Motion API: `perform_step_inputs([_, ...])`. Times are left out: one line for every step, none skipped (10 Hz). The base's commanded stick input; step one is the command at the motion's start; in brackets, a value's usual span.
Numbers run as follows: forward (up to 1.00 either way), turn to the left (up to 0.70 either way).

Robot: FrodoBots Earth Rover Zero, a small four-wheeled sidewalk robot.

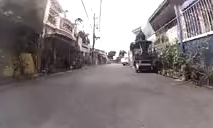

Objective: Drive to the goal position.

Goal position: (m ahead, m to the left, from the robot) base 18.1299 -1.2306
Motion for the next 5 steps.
perform_step_inputs([1.0,0.0])
perform_step_inputs([1.0,0.0])
perform_step_inputs([1.0,0.0])
perform_step_inputs([1.0,0.0])
perform_step_inputs([1.0,0.0])
